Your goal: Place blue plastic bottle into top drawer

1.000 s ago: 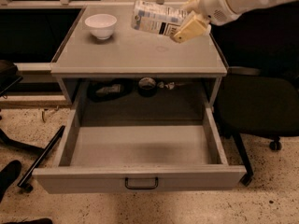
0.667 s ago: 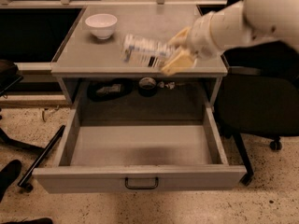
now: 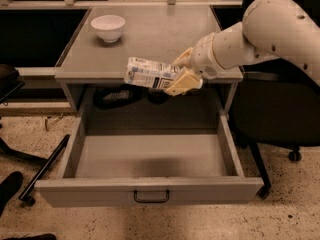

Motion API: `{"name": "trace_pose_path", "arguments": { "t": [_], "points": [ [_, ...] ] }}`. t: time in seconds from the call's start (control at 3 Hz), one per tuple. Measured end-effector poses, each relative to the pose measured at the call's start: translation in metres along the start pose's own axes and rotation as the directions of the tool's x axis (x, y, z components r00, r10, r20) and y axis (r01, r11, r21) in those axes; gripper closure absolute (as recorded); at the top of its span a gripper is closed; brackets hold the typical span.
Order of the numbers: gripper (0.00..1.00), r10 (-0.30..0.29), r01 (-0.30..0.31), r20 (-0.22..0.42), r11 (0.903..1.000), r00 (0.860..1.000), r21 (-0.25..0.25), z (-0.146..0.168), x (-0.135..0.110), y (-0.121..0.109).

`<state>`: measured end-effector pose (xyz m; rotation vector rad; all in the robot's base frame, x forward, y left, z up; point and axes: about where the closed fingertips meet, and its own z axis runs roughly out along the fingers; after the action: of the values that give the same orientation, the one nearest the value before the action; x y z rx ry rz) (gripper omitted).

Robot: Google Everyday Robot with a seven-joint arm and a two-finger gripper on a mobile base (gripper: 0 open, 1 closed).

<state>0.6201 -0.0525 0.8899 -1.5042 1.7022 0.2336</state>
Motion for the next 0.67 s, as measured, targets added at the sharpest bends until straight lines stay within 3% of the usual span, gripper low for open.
{"name": "trace_pose_path", "arguments": {
  "t": [0.33,0.67],
  "points": [
    [1.0,0.012,-0.009,-0.083,0.9994,0.996,0.033,0.024,0.018,0.011],
    [1.0,0.019,-0.026,-0.168,0.9987,0.986,-0.044,0.086,0.06,0.07]
  ]
}}
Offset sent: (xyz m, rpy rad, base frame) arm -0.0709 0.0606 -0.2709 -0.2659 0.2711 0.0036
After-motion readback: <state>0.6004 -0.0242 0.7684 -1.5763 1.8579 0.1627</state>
